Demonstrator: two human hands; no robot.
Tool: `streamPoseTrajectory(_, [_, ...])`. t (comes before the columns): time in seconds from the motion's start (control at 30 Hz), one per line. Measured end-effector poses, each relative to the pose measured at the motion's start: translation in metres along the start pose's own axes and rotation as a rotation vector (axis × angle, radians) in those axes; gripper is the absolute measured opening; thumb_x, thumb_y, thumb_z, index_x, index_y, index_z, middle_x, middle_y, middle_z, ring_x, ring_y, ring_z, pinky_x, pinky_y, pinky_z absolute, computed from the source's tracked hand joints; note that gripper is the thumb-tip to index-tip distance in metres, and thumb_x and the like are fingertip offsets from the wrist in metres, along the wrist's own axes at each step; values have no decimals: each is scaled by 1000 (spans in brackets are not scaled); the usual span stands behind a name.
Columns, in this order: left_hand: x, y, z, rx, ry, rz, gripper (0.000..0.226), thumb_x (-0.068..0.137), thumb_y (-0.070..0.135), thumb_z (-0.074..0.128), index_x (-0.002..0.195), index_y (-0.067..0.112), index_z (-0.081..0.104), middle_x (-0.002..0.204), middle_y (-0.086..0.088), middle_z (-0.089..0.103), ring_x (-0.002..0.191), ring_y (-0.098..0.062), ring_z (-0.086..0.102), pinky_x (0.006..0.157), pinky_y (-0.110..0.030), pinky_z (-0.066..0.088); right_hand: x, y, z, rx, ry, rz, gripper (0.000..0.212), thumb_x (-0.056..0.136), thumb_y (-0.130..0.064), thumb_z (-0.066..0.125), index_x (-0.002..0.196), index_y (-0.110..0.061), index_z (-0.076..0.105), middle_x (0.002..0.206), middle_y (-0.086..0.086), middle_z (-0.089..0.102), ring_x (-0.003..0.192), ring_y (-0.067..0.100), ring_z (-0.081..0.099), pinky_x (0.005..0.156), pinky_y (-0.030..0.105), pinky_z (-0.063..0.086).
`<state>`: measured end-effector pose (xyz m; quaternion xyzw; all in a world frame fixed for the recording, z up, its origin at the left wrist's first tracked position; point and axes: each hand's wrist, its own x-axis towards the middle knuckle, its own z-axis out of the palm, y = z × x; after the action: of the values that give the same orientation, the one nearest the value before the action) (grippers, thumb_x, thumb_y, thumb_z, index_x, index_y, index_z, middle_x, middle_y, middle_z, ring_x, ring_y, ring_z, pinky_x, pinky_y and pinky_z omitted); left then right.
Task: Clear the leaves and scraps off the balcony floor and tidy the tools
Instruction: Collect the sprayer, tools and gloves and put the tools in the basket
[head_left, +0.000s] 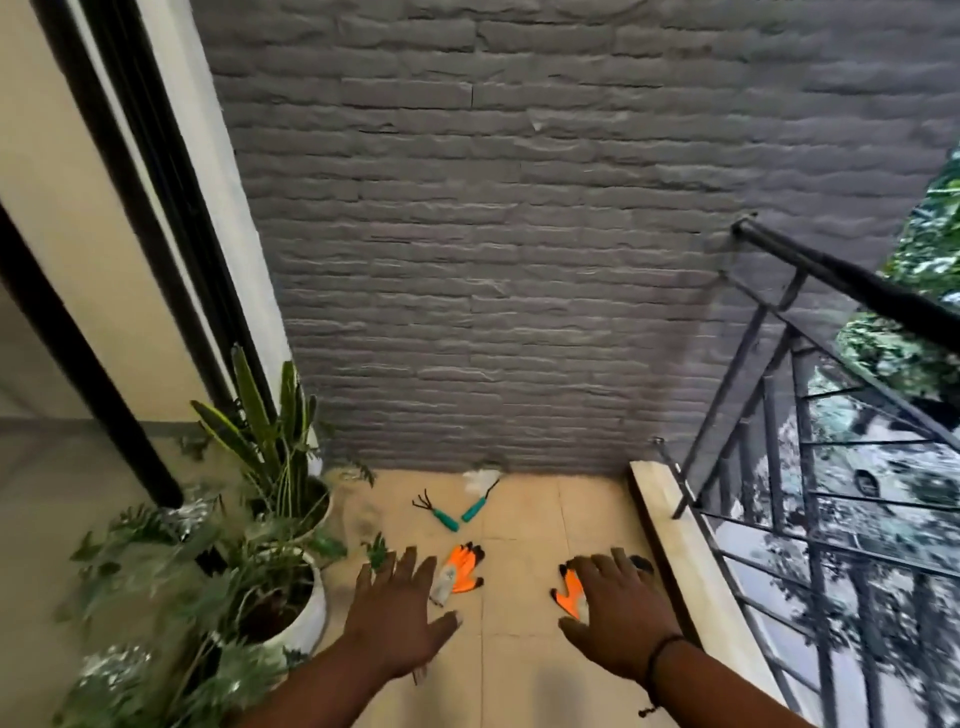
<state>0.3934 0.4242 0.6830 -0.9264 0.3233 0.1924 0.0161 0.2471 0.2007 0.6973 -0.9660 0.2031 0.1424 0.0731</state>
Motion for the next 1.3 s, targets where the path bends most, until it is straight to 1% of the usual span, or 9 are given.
streamPoseTrajectory(0.17, [65,0,-19,19,2,37,85,89,74,31,157,28,9,165,-3,3,151,-27,4,120,-47,4,57,4,-4,-1,-28,27,72,87,-61,47,147,-27,27,151,1,33,147,28,13,113,43,27])
streamPoseTrajectory(0.23, [96,0,-23,21,-7,49,99,77,87,14,157,28,8,165,-2,3,151,-27,4,120,-48,4,91,9,-6,2,-15,20,71,86,-61,47,146,-27,29,150,1,34,146,28,14,111,42,29])
streamPoseTrajectory(0.3, [128,-3,-27,34,-8,55,127,52,98,-8,157,28,9,165,-3,3,151,-28,5,119,-48,4,131,14,-8,2,-9,11,72,87,-61,47,147,-26,27,152,3,33,147,29,13,113,43,27])
streamPoseTrajectory(0.4, [174,-8,-38,73,-11,45,112,64,89,3,157,26,10,165,-4,4,151,-29,5,119,-49,4,192,21,-18,13,-6,-16,74,89,-60,48,149,-24,24,155,5,29,148,30,10,116,45,23])
streamPoseTrajectory(0.5, [218,-15,-55,106,-48,-7,112,61,83,0,157,26,9,165,-4,3,151,-29,5,120,-49,5,257,29,-32,5,-30,-59,75,89,-59,49,149,-21,24,156,8,28,148,32,9,116,46,22])
streamPoseTrajectory(0.63, [266,-26,-74,107,-93,-109,83,92,71,29,157,25,8,165,-5,1,151,-30,3,120,-48,4,331,36,-50,-25,-70,-120,76,90,-58,49,150,-18,23,155,10,28,148,34,9,116,46,23])
streamPoseTrajectory(0.8, [307,-50,-77,7,-140,-213,85,90,73,31,157,26,8,165,-5,2,151,-31,3,121,-47,7,396,34,-64,-79,-122,-196,82,91,-58,47,154,-17,14,157,10,24,148,34,7,117,45,22])
streamPoseTrajectory(1.03, [356,-107,-81,-39,-192,-260,86,87,77,31,156,28,13,165,-2,6,150,-29,9,120,-48,11,460,11,-61,-44,-170,-162,83,90,-58,48,154,-18,13,156,8,26,149,32,7,117,44,21])
streamPoseTrajectory(1.3, [458,-170,-106,7,-263,-120,97,79,82,18,157,25,11,165,-5,4,151,-31,5,121,-48,8,512,-15,-63,-42,-243,41,79,89,-58,49,151,-21,19,153,4,31,148,32,9,115,43,25])
